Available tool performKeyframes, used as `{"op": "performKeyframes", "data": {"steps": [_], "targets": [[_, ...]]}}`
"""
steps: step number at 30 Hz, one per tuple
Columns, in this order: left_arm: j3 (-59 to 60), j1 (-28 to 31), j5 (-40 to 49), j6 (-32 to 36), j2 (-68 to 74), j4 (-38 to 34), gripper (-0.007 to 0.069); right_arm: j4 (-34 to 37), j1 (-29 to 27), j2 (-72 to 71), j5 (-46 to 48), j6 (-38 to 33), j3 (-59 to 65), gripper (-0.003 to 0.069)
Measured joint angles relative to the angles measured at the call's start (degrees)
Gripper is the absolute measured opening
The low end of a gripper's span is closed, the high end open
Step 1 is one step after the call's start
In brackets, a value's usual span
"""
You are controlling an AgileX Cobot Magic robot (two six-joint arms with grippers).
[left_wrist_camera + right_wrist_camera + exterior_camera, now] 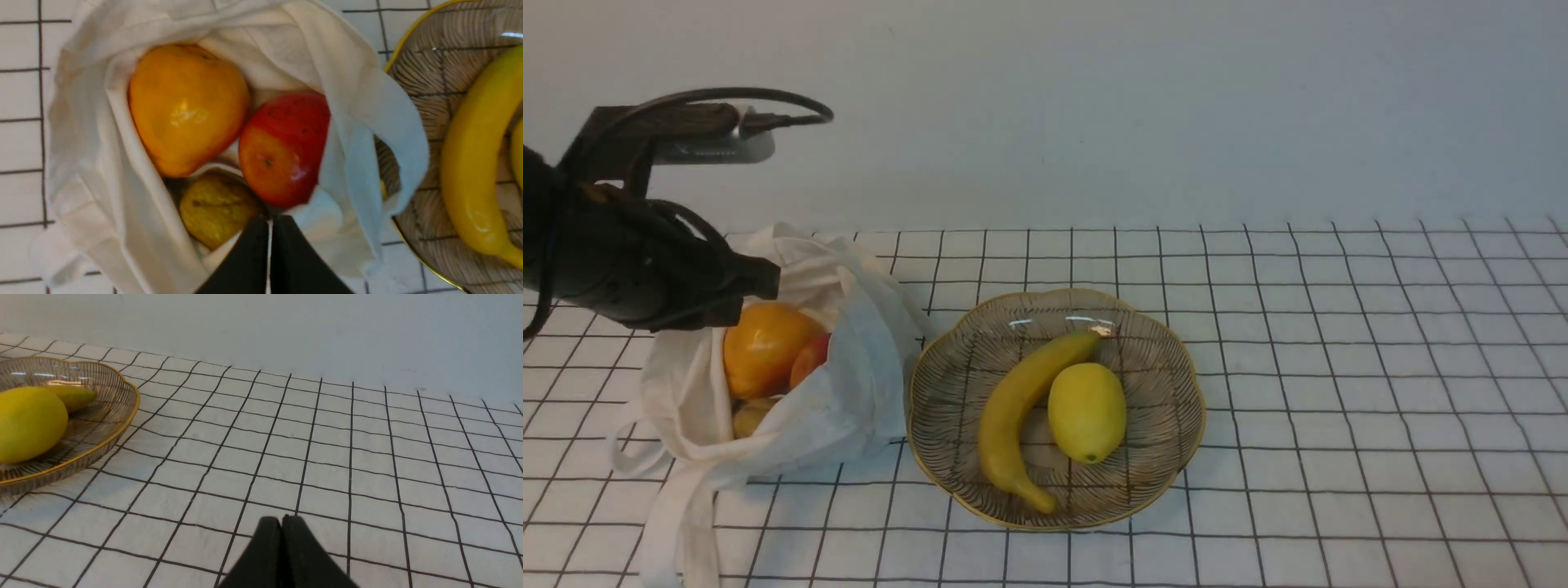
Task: Take the fruit out of the bag on the white checkered tablecloth and place them on the plate.
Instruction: 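Reach into the bag and grasp a fruit with the left gripper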
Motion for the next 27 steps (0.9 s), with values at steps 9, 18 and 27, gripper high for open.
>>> {"op": "performKeyframes", "data": {"steps": [9, 18, 27], "targets": [[-3.1, 0.0, -8.1, 0.1, 9.3, 8.1, 0.0176, 0.0, 0.0, 0.0, 0.0, 0.0, 0.0, -0.0014], [-3.2, 0.0, -14.9, 0.0, 19.1, 9.5, 0.0642, 0.0, 0.0, 0.0, 0.0, 0.1, 0.0, -0.0014], [-3.5, 0.0, -21.1, -0.1, 23.7, 10.0, 0.0684, 0.0, 0.0, 0.0, 0.0, 0.1, 0.0, -0.0014]]}}
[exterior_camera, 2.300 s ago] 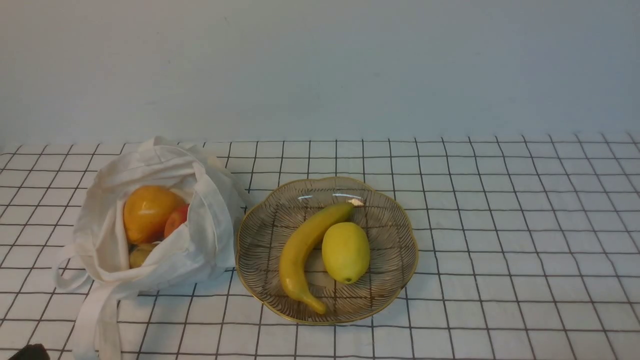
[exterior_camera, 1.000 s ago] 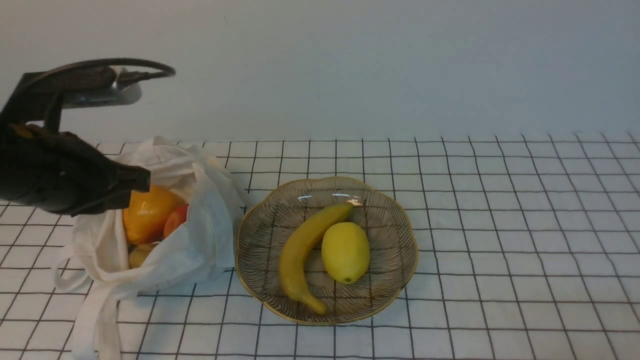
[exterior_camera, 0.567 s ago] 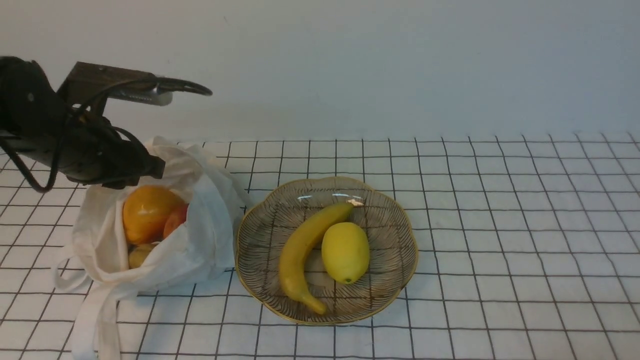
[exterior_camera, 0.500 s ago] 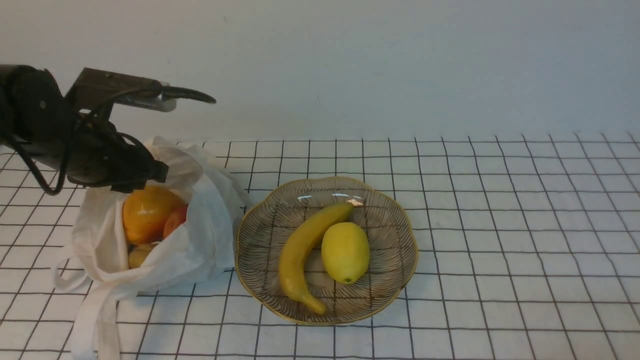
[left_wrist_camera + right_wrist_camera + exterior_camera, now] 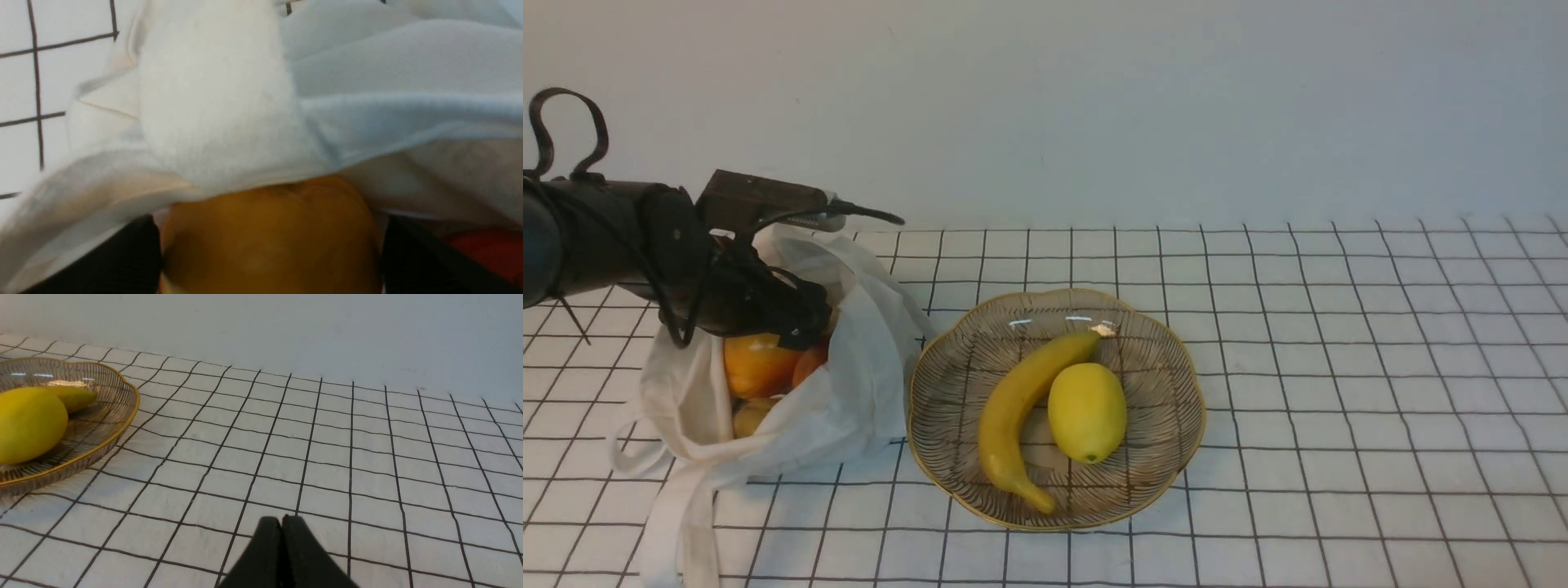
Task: Take the fruit out of the bag on the white checkered tablecloth and place them on the plate.
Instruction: 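Reach into the bag and grasp a fruit with the left gripper, then move the fruit from the bag onto the plate with the left gripper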
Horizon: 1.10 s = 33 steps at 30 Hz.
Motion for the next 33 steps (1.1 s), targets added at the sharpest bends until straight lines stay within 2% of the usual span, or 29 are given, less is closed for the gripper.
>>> {"op": "performKeyframes", "data": {"steps": [5, 9, 17, 27, 32, 33], "targets": [[-0.4, 0.0, -0.7, 0.0, 0.8, 0.8, 0.0675, 0.0, 0.0, 0.0, 0.0, 0.0, 0.0, -0.0014], [-0.4, 0.0, -0.1, 0.0, 0.8, 0.9, 0.0593, 0.0, 0.0, 0.0, 0.0, 0.0, 0.0, -0.0014], [-0.5, 0.0, 5.0, 0.0, -0.8, 3.0, 0.0591, 0.0, 0.0, 0.0, 0.0, 0.0, 0.0, -0.0014], [-0.1, 0.0, 14.4, 0.0, -17.8, 2.5, 0.0591, 0.0, 0.0, 0.0, 0.0, 0.0, 0.0, -0.0014], [-0.1, 0.0, 18.7, 0.0, -23.9, -1.1, 0.0591, 0.0, 0.0, 0.0, 0.0, 0.0, 0.0, -0.0014], [-0.1, -0.2, 20.0, 0.2, -26.3, -4.3, 0.0591, 0.0, 0.0, 0.0, 0.0, 0.0, 0.0, -0.0014]]}}
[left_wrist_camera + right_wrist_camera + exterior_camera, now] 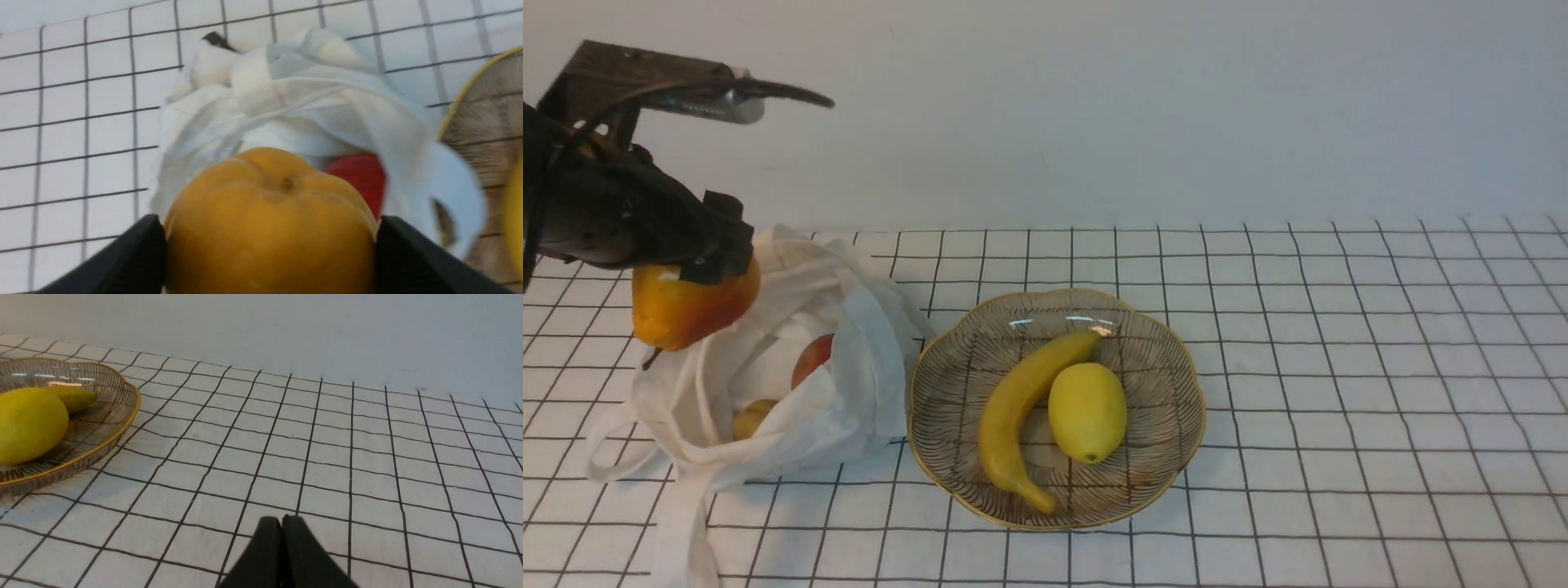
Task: Take the fruit out of the bag on the white checkered tablecloth and place them on the plate.
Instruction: 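Move the fruit from the bag onto the plate with the left gripper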
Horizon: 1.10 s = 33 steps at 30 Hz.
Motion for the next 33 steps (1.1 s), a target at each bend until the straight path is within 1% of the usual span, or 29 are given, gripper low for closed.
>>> {"op": "performKeyframes", "data": {"steps": [3, 5, 6, 8, 11, 14, 17, 22, 25, 28, 29, 30, 31, 33], "targets": [[0.0, -1.9, 0.4, 2.1, -3.0, -6.4, 0.0591, 0.0, 0.0, 0.0, 0.0, 0.0, 0.0, -0.0014], [0.0, -5.3, -0.1, 5.0, -4.1, -12.0, 0.0591, 0.0, 0.0, 0.0, 0.0, 0.0, 0.0, -0.0014], [0.0, -5.6, -0.2, 5.4, -4.2, -12.5, 0.0591, 0.0, 0.0, 0.0, 0.0, 0.0, 0.0, -0.0014], [0.0, -8.7, -1.8, 7.8, -3.6, -16.7, 0.0591, 0.0, 0.0, 0.0, 0.0, -0.1, 0.0, -0.0014], [0.0, -12.5, -5.7, 10.0, -0.7, -19.5, 0.0591, 0.0, 0.0, 0.0, 0.0, -0.2, 0.0, -0.0014], [0.0, -15.3, -10.1, 12.1, 4.8, -20.0, 0.0591, 0.0, 0.0, 0.0, 0.0, -0.2, 0.0, -0.0014], [0.0, -16.5, -13.6, 12.9, 10.0, -20.3, 0.0591, 0.0, 0.0, 0.0, 0.0, -0.2, 0.0, -0.0014], [0.1, -16.8, -18.0, 13.2, 18.6, -20.7, 0.0591, 0.0, 0.0, 0.0, 0.0, -0.2, 0.0, -0.0014], [0.1, -16.8, -20.8, 13.2, 21.9, -20.8, 0.0591, 0.0, 0.0, 0.0, 0.0, -0.2, 0.0, -0.0014], [0.1, -16.8, -21.6, 13.2, 22.8, -20.8, 0.0594, 0.0, 0.0, 0.0, 0.0, -0.2, 0.0, -0.0014], [0.1, -16.8, -22.1, 13.2, 23.0, -20.8, 0.0623, 0.0, 0.0, 0.0, 0.0, -0.2, 0.0, -0.0014], [0.1, -16.8, -22.1, 13.2, 23.0, -20.8, 0.0628, 0.0, 0.0, 0.0, 0.0, -0.2, 0.0, -0.0014], [0.1, -16.8, -22.2, 13.2, 23.0, -20.8, 0.0654, 0.0, 0.0, 0.0, 0.0, -0.2, 0.0, -0.0014], [0.0, -16.8, -22.2, 13.2, 23.0, -20.9, 0.0678, 0.0, 0.0, 0.0, 0.0, -0.2, 0.0, -0.0014]]}}
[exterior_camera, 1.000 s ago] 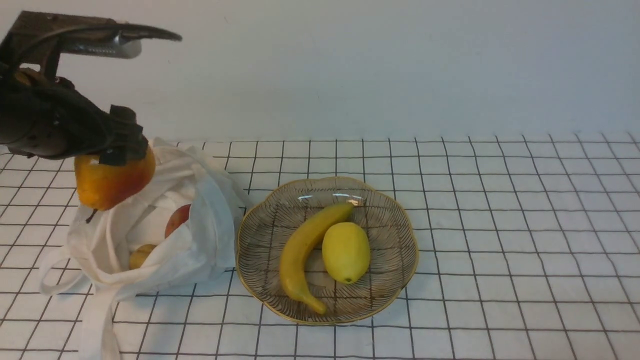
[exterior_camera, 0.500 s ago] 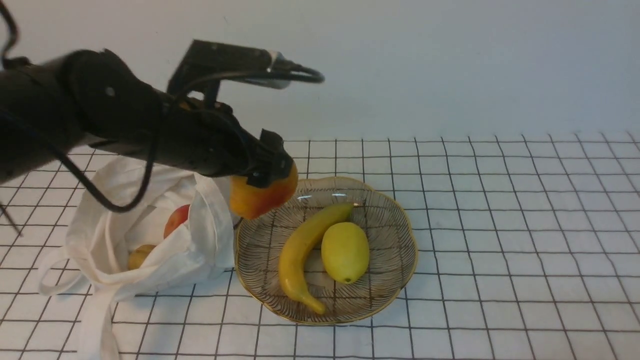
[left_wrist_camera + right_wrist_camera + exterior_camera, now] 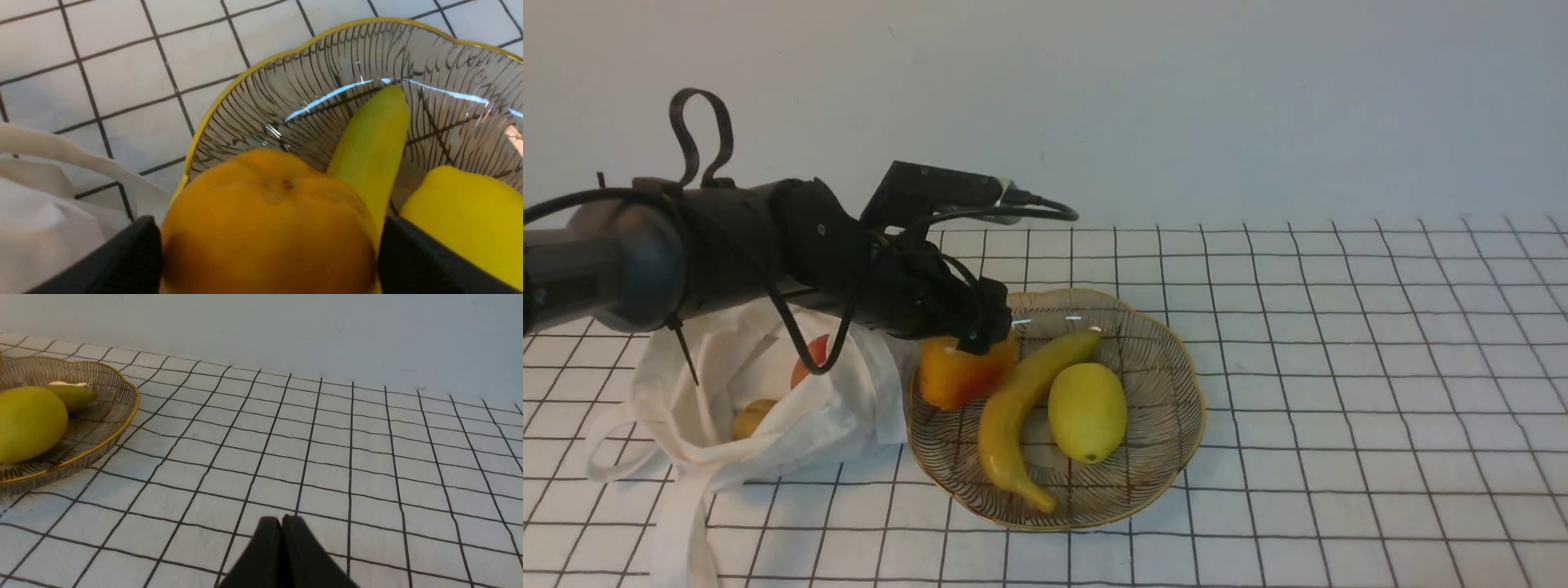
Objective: Take the fruit out of the bag on the white checkered tablecloth and place them on the plate.
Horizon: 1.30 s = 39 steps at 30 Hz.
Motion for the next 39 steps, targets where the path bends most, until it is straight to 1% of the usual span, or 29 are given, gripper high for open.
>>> {"op": "performKeyframes", "data": {"steps": [7, 8, 9, 10, 11, 14, 15, 16, 17, 18, 19, 22, 25, 29, 32, 34, 39], "targets": [[-2.7, 0.0, 4.2, 0.0, -3.6, 0.4, 0.0679, 0.0, 0.0, 0.0, 0.0, 0.0, 0.0, -0.0014], [-3.2, 0.0, 5.1, 0.0, -5.0, 1.0, 0.0663, 0.0, 0.0, 0.0, 0.0, 0.0, 0.0, -0.0014], [-3.7, 0.0, 6.1, -0.1, -6.9, 1.6, 0.0631, 0.0, 0.0, 0.0, 0.0, 0.0, 0.0, -0.0014], [-4.0, 0.0, 7.3, -0.7, -9.5, 2.2, 0.0584, 0.0, 0.0, 0.0, 0.0, 0.0, 0.0, -0.0014], [-4.1, 0.0, 7.5, -0.7, -10.0, 2.2, 0.0573, 0.0, 0.0, 0.0, 0.0, 0.0, 0.0, -0.0014], [-4.4, 0.0, 11.4, -3.6, -20.8, 3.7, 0.0266, 0.0, 0.0, 0.0, 0.0, 0.0, 0.0, -0.0014], [-4.5, 0.0, 12.3, -4.1, -23.5, 4.0, 0.0185, 0.0, 0.0, 0.0, 0.0, 0.0, 0.0, -0.0014], [-4.5, 0.0, 13.5, -4.8, -27.6, 4.5, 0.0085, 0.0, 0.0, 0.0, 0.0, 0.0, 0.0, -0.0014], [-4.5, 0.0, 13.5, -4.9, -28.3, 4.5, 0.0085, 0.0, 0.0, 0.0, 0.0, 0.0, 0.0, -0.0014], [-4.2, 0.0, 14.2, -5.6, -32.3, 4.5, 0.0036, 0.0, 0.0, 0.0, 0.0, 0.0, 0.0, -0.0014], [-3.4, 0.0, 14.3, -6.3, -37.0, 4.5, 0.0014, 0.0, 0.0, 0.0, 0.0, 0.0, 0.0, -0.0014], [0.1, 0.0, 14.7, -7.3, -45.7, 4.5, -0.0005, 0.0, 0.0, 0.0, 0.0, 0.0, 0.0, -0.0014], [5.0, 0.0, 14.6, -7.5, -53.0, 4.5, -0.0008, 0.0, 0.0, 0.0, 0.0, 0.0, 0.0, -0.0014], [16.7, 0.0, 11.3, -7.8, -65.1, 4.6, -0.0008, 0.0, 0.0, 0.0, 0.0, 0.0, 0.0, -0.0014], [21.7, 0.0, 11.3, -7.8, -72.0, 4.6, -0.0008, 0.0, 0.0, 0.0, 0.0, 0.2, 0.0, -0.0014], [24.3, 0.0, 11.3, -7.6, -76.1, 4.7, -0.0008, 0.0, 0.0, 0.0, 0.0, 0.2, 0.0, -0.0014], [26.5, 0.0, 11.1, -7.3, -82.7, 5.6, -0.0008, 0.0, 0.0, 0.0, 0.0, 0.2, 0.0, -0.0014]]}}
